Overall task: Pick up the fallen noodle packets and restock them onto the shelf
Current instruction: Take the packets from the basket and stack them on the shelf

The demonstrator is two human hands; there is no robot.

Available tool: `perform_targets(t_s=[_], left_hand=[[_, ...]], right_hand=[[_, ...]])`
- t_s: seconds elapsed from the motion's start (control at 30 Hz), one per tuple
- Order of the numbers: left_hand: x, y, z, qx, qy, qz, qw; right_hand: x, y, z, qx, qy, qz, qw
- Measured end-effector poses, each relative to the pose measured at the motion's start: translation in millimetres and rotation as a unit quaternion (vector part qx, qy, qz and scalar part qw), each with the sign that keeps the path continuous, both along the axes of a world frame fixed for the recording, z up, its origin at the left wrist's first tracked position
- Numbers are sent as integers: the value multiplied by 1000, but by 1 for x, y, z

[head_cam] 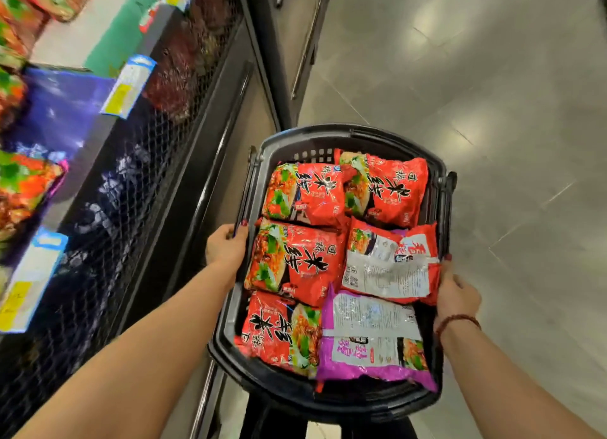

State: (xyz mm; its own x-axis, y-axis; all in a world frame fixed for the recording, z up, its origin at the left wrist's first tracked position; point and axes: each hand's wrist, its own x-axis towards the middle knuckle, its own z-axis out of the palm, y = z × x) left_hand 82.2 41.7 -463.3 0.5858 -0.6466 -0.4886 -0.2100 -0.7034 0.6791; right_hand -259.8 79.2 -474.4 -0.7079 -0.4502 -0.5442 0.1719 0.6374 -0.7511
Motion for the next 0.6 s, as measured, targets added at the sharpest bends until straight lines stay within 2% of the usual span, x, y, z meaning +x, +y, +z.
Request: perform_targets(t_s=[0.13,0.3,0.4,0.6], left_hand=[[24,-45,-52,17,10,-13,1000],[42,-81,-116,19,-23,-19,999],[48,-89,-147,30,-52,-17,998],[58,-90,-189,39,-54,-5,998]], right_hand=[[22,-27,-59,1,-15,-36,999],[43,-48,-127,16,-51,-43,998],[52,-56,-159,30,-39,-44,998],[64,-62,-201,90,2,-28,996]])
